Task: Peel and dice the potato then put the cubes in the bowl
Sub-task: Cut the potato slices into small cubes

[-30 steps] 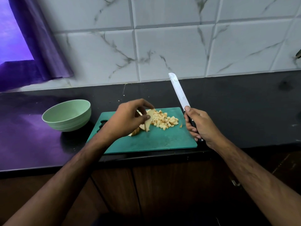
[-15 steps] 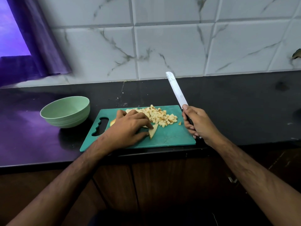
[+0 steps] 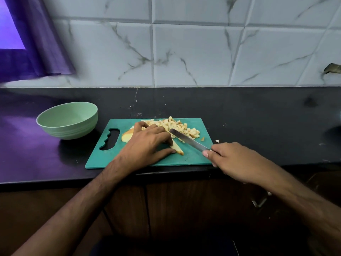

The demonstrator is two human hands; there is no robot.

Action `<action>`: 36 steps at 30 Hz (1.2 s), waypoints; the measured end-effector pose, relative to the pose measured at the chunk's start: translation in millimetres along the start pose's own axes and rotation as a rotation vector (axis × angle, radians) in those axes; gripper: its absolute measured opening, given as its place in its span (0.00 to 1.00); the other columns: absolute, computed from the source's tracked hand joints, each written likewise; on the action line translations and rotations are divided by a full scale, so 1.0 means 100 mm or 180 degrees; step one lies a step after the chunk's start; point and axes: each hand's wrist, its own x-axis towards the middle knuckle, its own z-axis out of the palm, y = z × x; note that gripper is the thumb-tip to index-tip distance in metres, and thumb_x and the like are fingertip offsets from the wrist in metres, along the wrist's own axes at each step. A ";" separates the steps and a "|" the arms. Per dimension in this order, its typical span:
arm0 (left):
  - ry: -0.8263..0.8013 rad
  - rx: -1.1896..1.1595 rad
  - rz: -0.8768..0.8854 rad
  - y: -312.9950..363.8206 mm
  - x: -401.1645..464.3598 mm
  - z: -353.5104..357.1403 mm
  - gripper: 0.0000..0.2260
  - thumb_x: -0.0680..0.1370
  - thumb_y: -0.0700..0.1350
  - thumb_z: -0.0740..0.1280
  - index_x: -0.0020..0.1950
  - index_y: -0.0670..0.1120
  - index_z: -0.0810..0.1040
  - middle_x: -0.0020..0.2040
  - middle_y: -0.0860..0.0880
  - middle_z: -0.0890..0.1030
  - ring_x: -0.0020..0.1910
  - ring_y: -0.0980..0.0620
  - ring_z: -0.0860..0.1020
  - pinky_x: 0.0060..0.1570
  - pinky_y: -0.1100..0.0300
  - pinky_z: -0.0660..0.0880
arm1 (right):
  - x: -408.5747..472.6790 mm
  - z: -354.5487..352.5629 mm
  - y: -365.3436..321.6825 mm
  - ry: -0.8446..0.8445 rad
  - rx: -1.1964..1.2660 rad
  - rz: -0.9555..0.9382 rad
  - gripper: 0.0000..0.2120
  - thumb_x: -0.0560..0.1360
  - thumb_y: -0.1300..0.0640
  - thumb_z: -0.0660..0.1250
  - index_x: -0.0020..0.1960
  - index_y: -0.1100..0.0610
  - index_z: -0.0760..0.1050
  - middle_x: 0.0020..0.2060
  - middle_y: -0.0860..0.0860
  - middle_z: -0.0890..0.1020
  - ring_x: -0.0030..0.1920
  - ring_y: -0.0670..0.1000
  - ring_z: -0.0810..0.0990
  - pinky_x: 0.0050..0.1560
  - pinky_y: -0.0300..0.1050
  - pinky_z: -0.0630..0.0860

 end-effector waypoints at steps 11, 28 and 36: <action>0.0024 -0.0183 -0.0166 -0.04 -0.03 0.02 0.16 0.77 0.64 0.63 0.55 0.56 0.82 0.53 0.59 0.82 0.58 0.57 0.76 0.62 0.53 0.58 | 0.08 -0.02 -0.04 0.0259 -0.0874 0.0016 0.17 0.85 0.38 0.49 0.47 0.46 0.69 0.40 0.44 0.76 0.38 0.44 0.76 0.34 0.39 0.70; 0.0166 -0.0044 -0.0280 0.04 0.04 0.06 0.16 0.76 0.64 0.65 0.49 0.55 0.84 0.48 0.58 0.80 0.52 0.55 0.75 0.62 0.50 0.60 | -0.20 0.07 -0.28 0.0255 -0.1130 -0.0067 0.19 0.85 0.39 0.47 0.42 0.47 0.66 0.39 0.46 0.75 0.35 0.45 0.75 0.32 0.41 0.67; 0.0289 -0.0094 -0.0243 0.02 0.01 0.06 0.09 0.76 0.58 0.71 0.48 0.55 0.86 0.47 0.58 0.82 0.51 0.54 0.77 0.57 0.53 0.59 | -0.09 -0.11 -0.40 -0.0155 -0.1020 0.0012 0.19 0.85 0.40 0.50 0.44 0.50 0.68 0.41 0.48 0.76 0.38 0.45 0.76 0.34 0.41 0.68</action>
